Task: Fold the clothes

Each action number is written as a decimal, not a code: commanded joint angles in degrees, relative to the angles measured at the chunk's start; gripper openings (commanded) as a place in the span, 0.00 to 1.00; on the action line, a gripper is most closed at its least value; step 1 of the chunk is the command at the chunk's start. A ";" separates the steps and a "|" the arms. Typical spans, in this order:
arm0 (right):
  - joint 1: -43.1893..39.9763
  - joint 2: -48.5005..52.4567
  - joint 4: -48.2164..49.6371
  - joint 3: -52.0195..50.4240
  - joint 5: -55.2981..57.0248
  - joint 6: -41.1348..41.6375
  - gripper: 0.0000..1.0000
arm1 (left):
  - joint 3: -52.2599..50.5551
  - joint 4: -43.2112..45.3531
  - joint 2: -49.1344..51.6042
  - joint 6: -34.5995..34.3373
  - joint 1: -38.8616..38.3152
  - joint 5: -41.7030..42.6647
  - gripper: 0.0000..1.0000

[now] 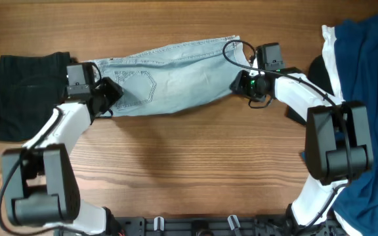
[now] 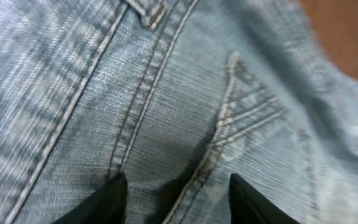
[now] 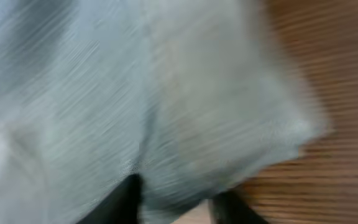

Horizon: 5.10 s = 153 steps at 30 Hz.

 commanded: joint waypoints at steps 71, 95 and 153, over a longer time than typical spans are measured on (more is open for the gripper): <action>-1.95 6.43 -23.56 3.78 22.43 13.60 0.05 | 2.75 -17.64 -2.12 2.54 -0.37 -2.82 0.81; 13.00 3.87 -7.10 6.56 -9.27 -31.69 0.18 | 2.73 -21.42 -2.14 2.56 -0.37 -2.38 0.82; 20.20 3.80 -16.92 6.36 -17.03 -17.44 0.25 | 22.88 -48.17 -5.05 11.85 5.62 6.10 0.04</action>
